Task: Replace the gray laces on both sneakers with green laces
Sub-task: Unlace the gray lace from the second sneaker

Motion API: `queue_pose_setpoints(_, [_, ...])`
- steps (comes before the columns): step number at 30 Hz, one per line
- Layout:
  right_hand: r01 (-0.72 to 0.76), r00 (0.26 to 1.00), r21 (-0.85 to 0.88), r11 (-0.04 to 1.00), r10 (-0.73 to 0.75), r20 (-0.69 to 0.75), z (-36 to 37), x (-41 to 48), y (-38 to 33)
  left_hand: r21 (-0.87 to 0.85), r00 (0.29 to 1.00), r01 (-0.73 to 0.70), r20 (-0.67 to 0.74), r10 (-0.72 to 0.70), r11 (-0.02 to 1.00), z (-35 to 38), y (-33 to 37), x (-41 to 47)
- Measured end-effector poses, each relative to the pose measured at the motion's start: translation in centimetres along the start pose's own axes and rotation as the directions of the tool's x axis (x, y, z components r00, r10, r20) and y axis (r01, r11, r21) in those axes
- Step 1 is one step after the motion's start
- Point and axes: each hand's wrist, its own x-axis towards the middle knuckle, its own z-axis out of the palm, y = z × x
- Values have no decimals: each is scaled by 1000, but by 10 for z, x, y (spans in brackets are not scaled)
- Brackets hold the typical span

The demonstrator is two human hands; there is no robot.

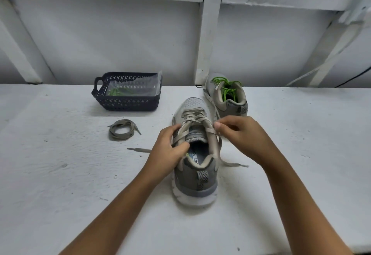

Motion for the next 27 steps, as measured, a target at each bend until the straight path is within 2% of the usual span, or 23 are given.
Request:
queue_pose_setpoints(2, [-7, 1000, 68, 998, 6, 11, 2, 3, -1, -12, 1000, -3, -22, 3, 1000, 1, 2, -1])
queue_pose_setpoints(6, [24, 1000, 64, 998, -24, -6, 6, 8, -4, -6, 1000, -15, -7, 15, 1000, 1, 3, -2])
queue_pose_setpoints(11, [67, 996, -78, 995, -71, -50, 17, 16, -7, 10, 1000, -29, 8, 29, 1000, 2, 4, 0])
queue_pose_setpoints(15, [10, 990, 28, 1000, -6, -140, 21, 23, -9, 5, 1000, -13, 4, 13, 1000, 1, 3, -1])
queue_pose_setpoints(17, [-52, 993, 145, 988, 67, -102, 20, 26, -9, -6, 1000, -12, 3, 12, 1000, 1, 4, -3])
queue_pose_setpoints(18, [-106, 991, 263, 959, 124, -51, 17, 27, -8, -9, 1000, -12, 1, 12, 1000, 1, 4, -4])
queue_pose_setpoints(20, [-229, 973, 477, 848, 192, 127, 7, 26, -6, -10, 1000, -23, -3, 23, 1000, 2, 3, -4])
queue_pose_setpoints(21, [-260, 961, 500, 826, 174, 213, 2, 25, -4, -12, 1000, -25, -5, 24, 1000, 2, 2, -3])
queue_pose_setpoints(23, [-236, 948, 459, 857, 101, 301, -2, 22, 3, -11, 1000, -22, -6, 22, 1000, 1, 0, 0])
queue_pose_setpoints(25, [-182, 953, 443, 878, 47, 300, -2, 23, 8, 3, 1000, -17, 8, 17, 1000, 0, -2, 1])
queue_pose_setpoints(27, [-164, 964, 501, 850, 32, 262, -1, 26, 8, 24, 1000, -21, 20, 20, 999, -1, -4, 3])
